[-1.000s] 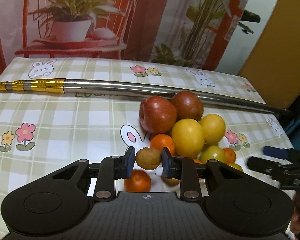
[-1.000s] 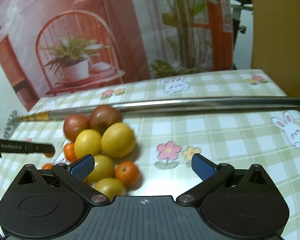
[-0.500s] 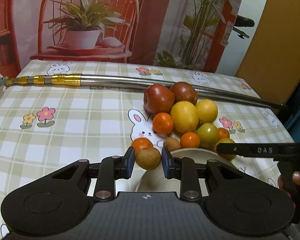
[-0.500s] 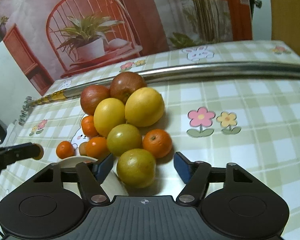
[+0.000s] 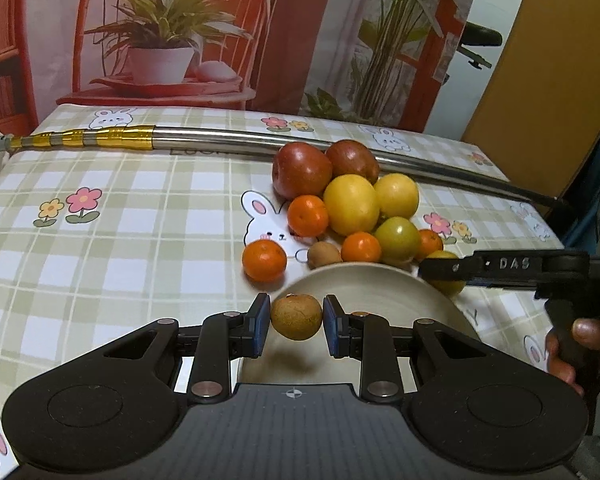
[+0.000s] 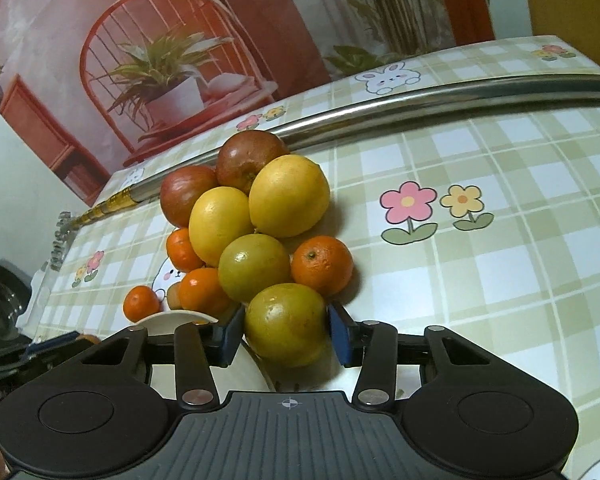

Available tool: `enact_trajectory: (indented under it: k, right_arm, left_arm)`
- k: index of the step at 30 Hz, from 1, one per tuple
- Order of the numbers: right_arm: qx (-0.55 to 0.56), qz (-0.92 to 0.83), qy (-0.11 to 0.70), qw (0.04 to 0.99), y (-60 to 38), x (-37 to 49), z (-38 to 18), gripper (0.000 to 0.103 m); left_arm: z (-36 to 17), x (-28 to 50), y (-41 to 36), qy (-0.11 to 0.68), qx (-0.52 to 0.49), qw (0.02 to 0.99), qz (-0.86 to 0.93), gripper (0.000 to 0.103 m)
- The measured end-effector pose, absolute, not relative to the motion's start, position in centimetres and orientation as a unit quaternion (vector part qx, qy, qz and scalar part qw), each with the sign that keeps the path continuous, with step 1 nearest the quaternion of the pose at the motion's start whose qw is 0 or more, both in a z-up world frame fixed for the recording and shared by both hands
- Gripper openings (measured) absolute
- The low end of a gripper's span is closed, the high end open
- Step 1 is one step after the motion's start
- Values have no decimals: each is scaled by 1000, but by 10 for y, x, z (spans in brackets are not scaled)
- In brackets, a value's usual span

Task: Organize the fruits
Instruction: 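Grasp a yellow-green grapefruit with the right tool while the left tool lifts the kiwi, then carry the grapefruit and the kiwi over the white plate with both tools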

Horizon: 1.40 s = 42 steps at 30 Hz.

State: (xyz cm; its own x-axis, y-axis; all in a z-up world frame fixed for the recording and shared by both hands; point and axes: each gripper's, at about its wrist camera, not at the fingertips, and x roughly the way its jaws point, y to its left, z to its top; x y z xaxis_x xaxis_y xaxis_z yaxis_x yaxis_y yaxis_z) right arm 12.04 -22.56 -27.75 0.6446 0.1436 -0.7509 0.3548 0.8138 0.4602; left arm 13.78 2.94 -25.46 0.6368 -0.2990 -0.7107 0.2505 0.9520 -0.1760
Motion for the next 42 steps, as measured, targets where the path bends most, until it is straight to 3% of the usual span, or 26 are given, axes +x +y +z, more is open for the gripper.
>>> enact_trajectory:
  k: [20,42]
  right_arm:
    - [234,-57,393,887,-196,84,-239,42]
    - [132,-27,421,897,-136,52,-248,42]
  left_arm:
    - [-258,106,39,406,-72,904,-116,30]
    - [-269,79,14,381,23,917,-118,30]
